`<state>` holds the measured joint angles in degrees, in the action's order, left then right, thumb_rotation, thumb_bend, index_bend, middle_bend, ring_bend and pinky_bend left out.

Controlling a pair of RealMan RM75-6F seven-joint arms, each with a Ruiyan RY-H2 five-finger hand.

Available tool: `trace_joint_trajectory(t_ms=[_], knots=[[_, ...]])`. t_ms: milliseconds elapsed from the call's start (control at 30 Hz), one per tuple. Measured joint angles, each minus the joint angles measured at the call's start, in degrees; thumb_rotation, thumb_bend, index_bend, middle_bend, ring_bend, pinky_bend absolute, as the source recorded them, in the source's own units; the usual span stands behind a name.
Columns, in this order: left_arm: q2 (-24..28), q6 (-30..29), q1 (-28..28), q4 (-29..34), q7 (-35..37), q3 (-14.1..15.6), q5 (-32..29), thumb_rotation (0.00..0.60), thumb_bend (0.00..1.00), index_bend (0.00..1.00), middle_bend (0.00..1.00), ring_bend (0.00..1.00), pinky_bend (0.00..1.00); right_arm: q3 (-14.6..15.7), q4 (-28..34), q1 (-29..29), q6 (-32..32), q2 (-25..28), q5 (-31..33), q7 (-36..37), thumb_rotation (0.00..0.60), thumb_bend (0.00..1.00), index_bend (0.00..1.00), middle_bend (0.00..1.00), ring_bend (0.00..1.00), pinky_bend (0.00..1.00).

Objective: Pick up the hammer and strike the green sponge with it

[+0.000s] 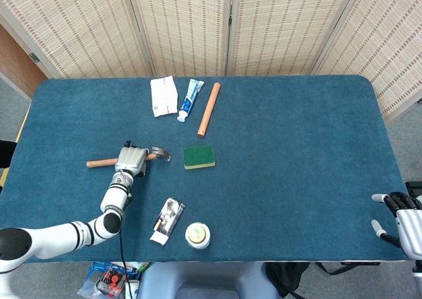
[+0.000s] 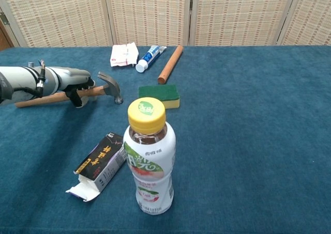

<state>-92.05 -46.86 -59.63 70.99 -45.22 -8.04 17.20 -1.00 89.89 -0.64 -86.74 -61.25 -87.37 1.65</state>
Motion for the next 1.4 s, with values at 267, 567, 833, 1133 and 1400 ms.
trace_joint_trajectory(t_ms=[267,567,833,1133,1400], knots=[[-0.9,-0.1,0.1,-1.7,1.5,0.0,1.5,0.6,0.61,0.43,0.48,0.3,0.0,-0.1,0.0,0.0,0.1,-0.1,0.3,-0.1,0.6,0.26,0.33,0.37,0.23,0.26],[-1.1,1.1,1.0,-2.8,5.7,-0.9,5.3,0.6,0.65,0.56,0.62,0.45,0.04,-0.1,0.5,-0.1,0.1,0.1,0.5,-0.6,0.6,0.26,0.33,0.37,0.23,0.26],[0.0,3.9,2.5,-2.5,13.8,-2.4,13.3,0.6,0.67,0.66,0.74,0.6,0.58,-0.2,1.2,-0.2,-0.1,0.3,0.5,-1.3,0.6,0.26,0.33,0.37,0.23,0.26],[0.9,5.2,5.5,-3.0,29.4,-4.8,29.7,0.6,0.67,0.71,0.81,0.71,0.83,-0.2,2.1,-0.3,-0.1,0.5,0.5,-2.1,0.6,0.26,0.33,0.37,0.23,0.26],[1.6,4.1,7.7,-3.0,46.5,-6.1,45.8,0.6,0.67,0.71,0.83,0.8,0.84,-0.2,2.5,0.0,0.3,0.5,0.6,-2.7,0.6,0.26,0.33,0.37,0.23,0.26]])
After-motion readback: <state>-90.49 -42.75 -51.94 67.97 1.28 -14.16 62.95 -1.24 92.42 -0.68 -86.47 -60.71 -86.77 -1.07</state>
